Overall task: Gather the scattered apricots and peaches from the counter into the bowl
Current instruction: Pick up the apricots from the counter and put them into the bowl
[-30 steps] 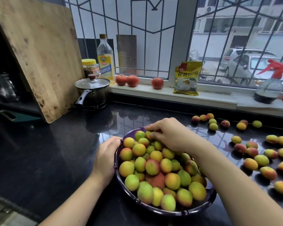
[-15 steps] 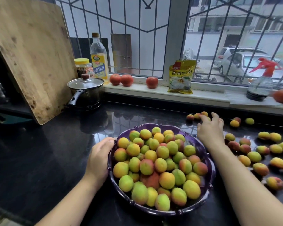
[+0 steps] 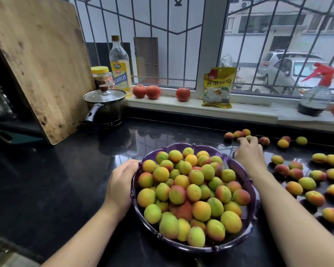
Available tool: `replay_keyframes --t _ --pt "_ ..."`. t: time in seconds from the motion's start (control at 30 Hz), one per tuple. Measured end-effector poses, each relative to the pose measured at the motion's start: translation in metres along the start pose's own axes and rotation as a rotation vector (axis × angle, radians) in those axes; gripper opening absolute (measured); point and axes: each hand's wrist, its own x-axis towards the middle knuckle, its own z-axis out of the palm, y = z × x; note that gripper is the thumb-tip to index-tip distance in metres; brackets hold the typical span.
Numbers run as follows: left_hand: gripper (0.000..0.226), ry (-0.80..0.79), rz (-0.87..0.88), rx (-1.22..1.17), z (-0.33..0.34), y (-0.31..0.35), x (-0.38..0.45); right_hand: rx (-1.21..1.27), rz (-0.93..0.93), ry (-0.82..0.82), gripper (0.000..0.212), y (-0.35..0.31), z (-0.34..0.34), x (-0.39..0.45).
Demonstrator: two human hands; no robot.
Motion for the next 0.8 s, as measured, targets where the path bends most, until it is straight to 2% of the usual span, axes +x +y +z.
replay_keyframes --t 0.1,0.17,0.27,0.33,0.47,0.53,0.67,0.8 --pt "0.037 -0.005 -0.008 0.011 0.000 0.001 0.000 0.178 -0.087 0.103 0.026 -0.006 -0.008 -0.001" --pt "0.036 -0.005 -0.009 0.022 0.000 0.001 0.000 0.326 -0.105 0.076 0.018 -0.014 -0.022 0.004" --pt "0.035 -0.007 -0.016 0.032 -0.001 0.002 -0.001 0.630 -0.135 -0.158 0.020 -0.032 -0.064 0.002" --pt "0.034 -0.012 -0.012 0.036 -0.001 0.000 0.000 0.732 -0.228 -0.278 0.024 -0.046 -0.100 -0.012" --pt "0.033 -0.027 -0.020 0.033 -0.002 0.001 -0.001 0.784 -0.376 -0.333 0.027 -0.071 -0.153 -0.049" --pt "0.030 -0.036 -0.031 0.029 -0.001 0.004 -0.002 0.781 -0.441 -0.415 0.031 -0.079 -0.165 -0.074" --pt "0.043 -0.075 -0.091 -0.044 0.001 0.008 -0.003 0.560 -0.595 -0.481 0.036 -0.081 -0.167 -0.125" --pt "0.055 -0.114 -0.101 -0.041 0.000 0.014 -0.008 0.440 -0.575 -0.443 0.037 -0.076 -0.162 -0.169"
